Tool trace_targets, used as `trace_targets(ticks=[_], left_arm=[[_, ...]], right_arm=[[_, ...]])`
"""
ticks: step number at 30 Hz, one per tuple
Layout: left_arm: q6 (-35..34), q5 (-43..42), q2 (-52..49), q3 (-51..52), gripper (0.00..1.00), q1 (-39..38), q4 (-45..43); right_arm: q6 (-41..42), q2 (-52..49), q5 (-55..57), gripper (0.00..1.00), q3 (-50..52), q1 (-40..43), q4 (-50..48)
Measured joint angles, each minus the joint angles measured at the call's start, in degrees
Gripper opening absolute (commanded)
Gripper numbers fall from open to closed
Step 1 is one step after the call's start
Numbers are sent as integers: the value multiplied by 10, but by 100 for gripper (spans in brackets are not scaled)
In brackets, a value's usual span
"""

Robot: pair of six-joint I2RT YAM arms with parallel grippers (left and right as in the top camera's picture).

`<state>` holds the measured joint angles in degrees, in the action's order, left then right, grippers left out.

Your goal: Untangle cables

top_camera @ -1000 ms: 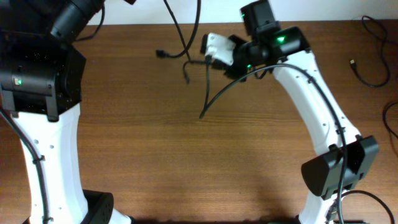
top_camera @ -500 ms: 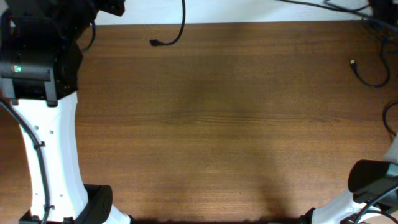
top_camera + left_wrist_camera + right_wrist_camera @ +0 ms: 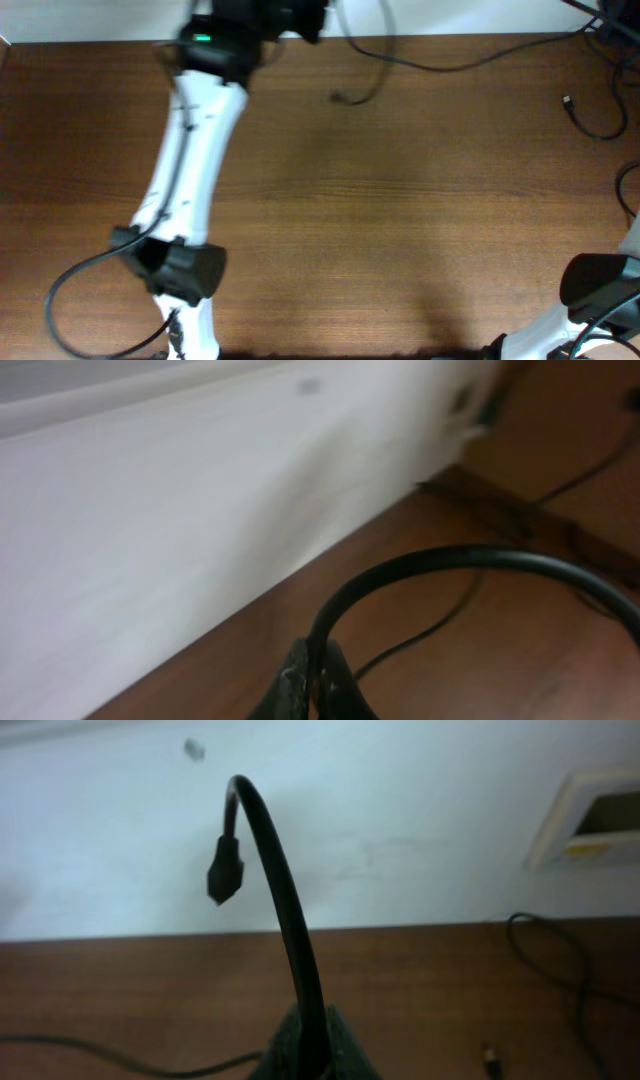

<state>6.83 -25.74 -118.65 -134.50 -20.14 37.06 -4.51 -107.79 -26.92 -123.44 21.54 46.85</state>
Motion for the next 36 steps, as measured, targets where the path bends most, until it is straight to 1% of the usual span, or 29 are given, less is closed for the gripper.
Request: trace_targets(ticks=[4,8,14,20,21,22,23,29,32,35,36], left_arm=[[-9,-13,-29,0,0,-68,-83],[-22,-20,-65,-1,0,-106,-156],[-37,-21,-144,-1,0,-136,-256],[-58,-17,-203,0,0,-149,-310],[-61,-16,-206,0,7,-149,-320],[-64,-15,-207,0,97,-150,-329],[-67,-14,-208,0,99,-150,-339],[-73,-1,-208,-1,98,-155,-340],[-73,6,-208,-11,99,-151,-288],[-73,8,-206,-55,99,-123,-179],[-73,9,-203,-64,98,-113,-161]], right_arm=[[-15,-3,14,4,0,-21,24],[-21,-3,31,4,0,-32,32],[-24,-3,46,4,0,-34,56],[-43,-3,50,4,0,-34,45],[-45,-3,50,4,0,-34,43],[-46,-3,50,4,0,-34,42],[-47,-3,50,4,0,-34,42],[-48,-3,50,4,0,-34,45],[-47,-3,50,4,0,-34,46],[-48,-3,50,4,0,-34,51],[-49,-5,50,4,0,-34,52]])
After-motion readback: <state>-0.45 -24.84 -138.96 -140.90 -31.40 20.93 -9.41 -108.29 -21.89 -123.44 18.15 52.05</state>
